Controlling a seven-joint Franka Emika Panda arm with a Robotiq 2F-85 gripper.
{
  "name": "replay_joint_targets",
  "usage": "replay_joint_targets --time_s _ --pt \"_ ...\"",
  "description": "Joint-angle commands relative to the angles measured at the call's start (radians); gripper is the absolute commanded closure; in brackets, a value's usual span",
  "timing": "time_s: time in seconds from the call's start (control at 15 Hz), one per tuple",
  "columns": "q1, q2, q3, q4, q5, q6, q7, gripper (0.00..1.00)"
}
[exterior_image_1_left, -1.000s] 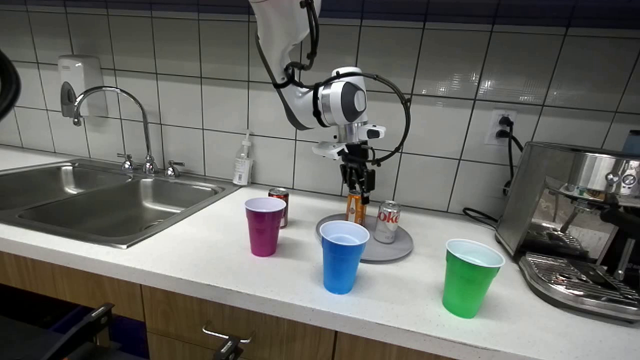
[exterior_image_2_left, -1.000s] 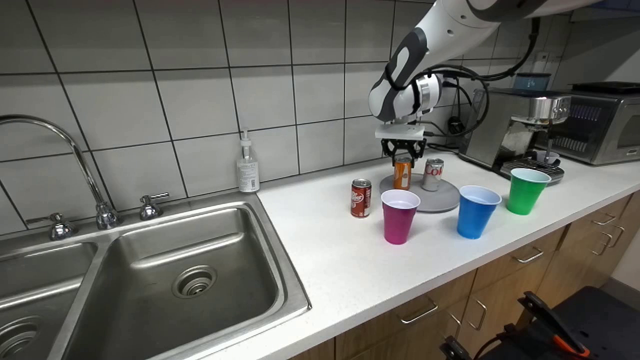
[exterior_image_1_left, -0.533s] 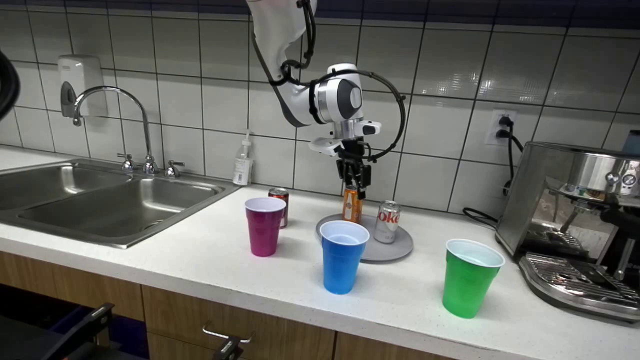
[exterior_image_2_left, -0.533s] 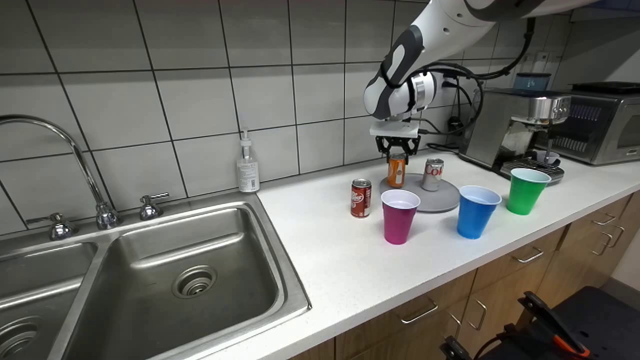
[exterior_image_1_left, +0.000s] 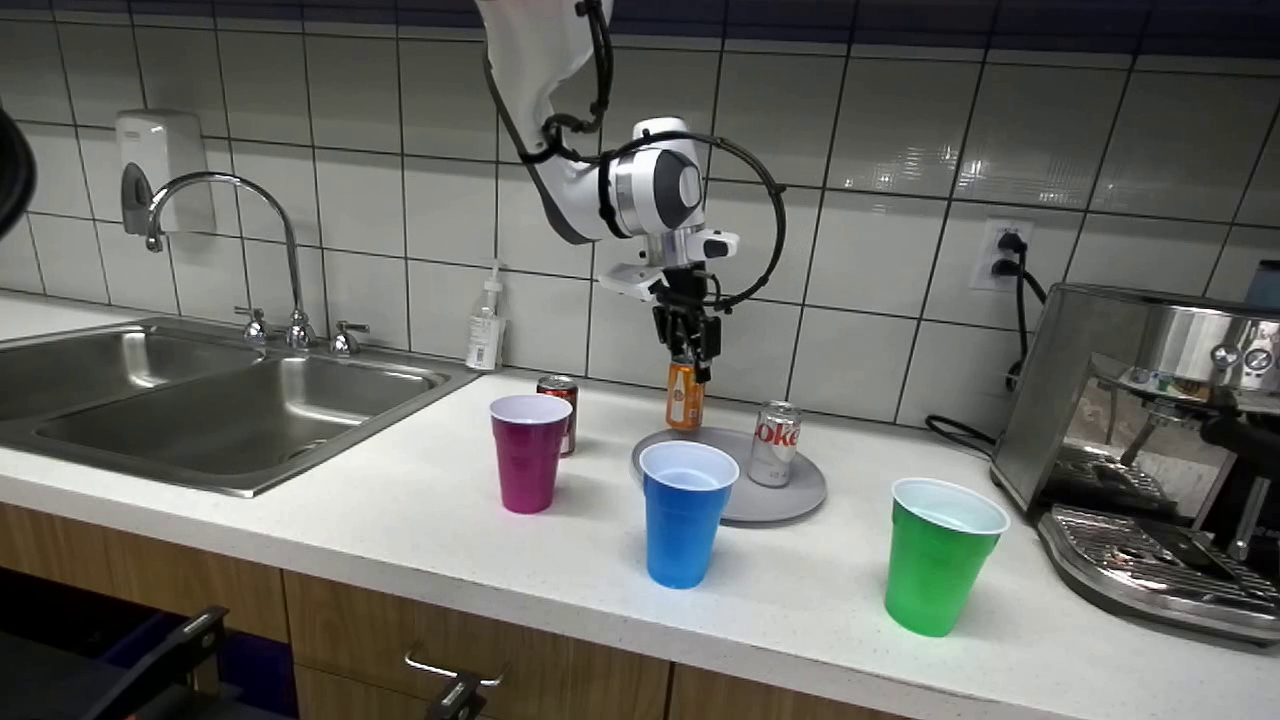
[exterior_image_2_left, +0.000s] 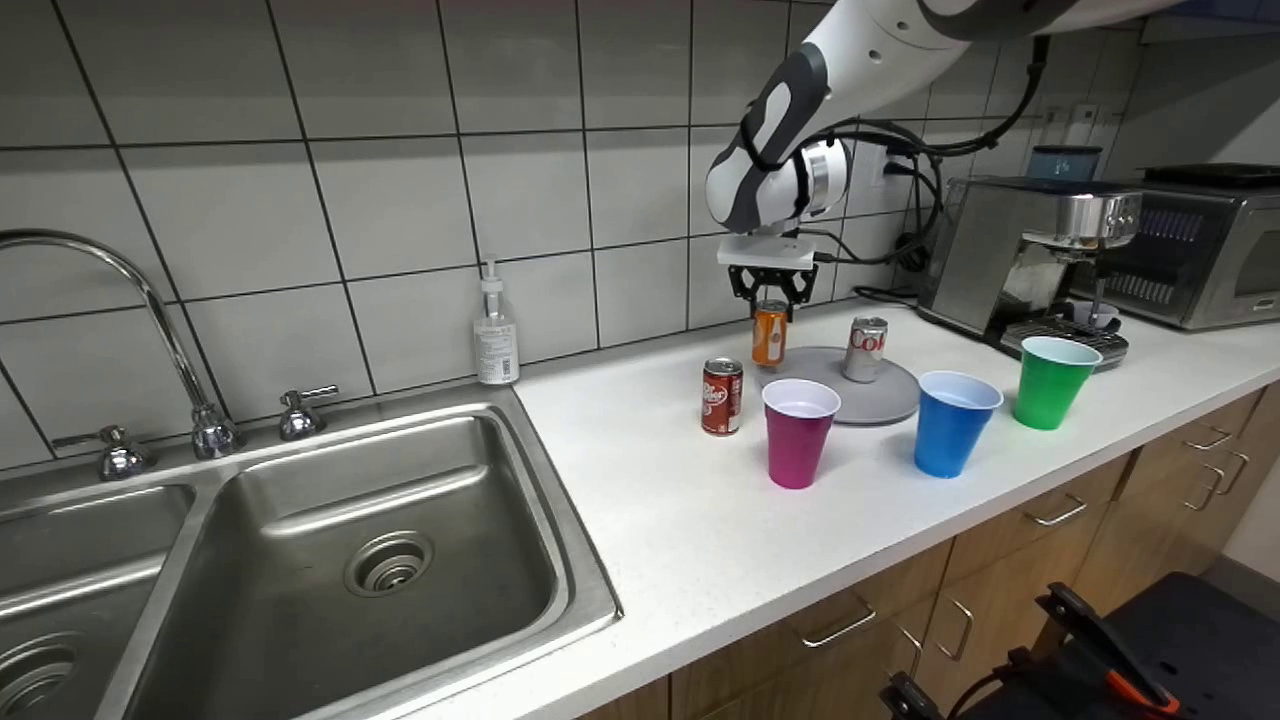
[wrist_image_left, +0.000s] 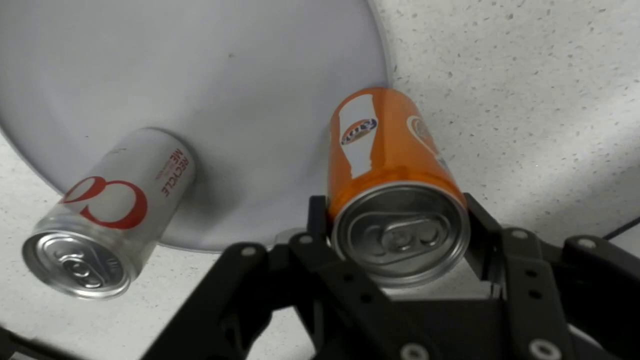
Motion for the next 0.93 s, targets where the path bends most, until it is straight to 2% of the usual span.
replay_joint_targets --time_s 0.0,0.87 --pt "0.011 0.005 0.018 0.041 0.006 -0.009 -0.006 0.62" --pt "0.029 0.100 0.074 0.169 0.013 -0.051 -0.049 0.62"
